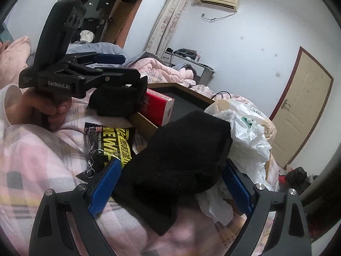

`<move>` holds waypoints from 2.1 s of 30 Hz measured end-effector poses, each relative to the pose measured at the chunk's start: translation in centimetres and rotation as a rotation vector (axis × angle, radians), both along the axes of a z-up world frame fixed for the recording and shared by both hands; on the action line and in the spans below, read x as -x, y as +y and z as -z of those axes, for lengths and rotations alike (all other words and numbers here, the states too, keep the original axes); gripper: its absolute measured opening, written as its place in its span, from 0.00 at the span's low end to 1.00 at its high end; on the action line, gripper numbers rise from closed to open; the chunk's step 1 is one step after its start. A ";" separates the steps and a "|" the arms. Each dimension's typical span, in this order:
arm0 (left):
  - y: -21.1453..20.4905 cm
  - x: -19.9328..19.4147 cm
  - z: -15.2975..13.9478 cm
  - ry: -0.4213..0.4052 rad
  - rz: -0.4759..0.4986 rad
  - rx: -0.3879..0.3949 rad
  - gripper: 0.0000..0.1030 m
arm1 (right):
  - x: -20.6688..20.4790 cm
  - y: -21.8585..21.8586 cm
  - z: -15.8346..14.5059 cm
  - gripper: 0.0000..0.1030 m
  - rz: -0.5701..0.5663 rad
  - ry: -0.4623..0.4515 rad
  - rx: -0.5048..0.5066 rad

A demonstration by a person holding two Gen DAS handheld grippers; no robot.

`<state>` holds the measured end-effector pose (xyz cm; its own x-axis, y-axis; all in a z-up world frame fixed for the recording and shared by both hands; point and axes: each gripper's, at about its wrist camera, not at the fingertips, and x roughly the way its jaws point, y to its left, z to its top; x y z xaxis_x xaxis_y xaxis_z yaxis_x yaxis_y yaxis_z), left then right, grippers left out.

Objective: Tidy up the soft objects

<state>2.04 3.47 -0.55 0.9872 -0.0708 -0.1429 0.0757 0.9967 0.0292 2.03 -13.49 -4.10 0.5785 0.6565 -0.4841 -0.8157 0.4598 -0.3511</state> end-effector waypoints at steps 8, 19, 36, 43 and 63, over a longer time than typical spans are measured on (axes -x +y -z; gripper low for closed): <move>0.0 0.0 0.0 0.000 0.000 0.000 1.00 | -0.4 -0.3 0.2 0.40 0.002 0.096 0.033; 0.0 0.0 0.0 0.000 0.000 0.000 1.00 | -1.0 -1.4 -1.9 0.22 0.092 0.115 -0.142; 0.0 0.0 0.0 0.000 0.000 0.001 1.00 | -3.2 1.3 -2.1 0.22 0.186 0.128 -0.263; 0.0 0.0 0.0 0.001 -0.001 0.001 1.00 | -4.1 0.7 -1.8 0.22 0.239 0.168 -0.282; 0.0 0.1 0.1 0.002 0.000 0.003 1.00 | -0.8 -1.6 -1.8 0.74 0.357 -0.063 -0.314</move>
<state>1.98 3.45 -0.69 0.9868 -0.0716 -0.1451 0.0762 0.9968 0.0261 2.81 -15.08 -2.31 0.8163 0.5204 -0.2506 -0.5690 0.7992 -0.1937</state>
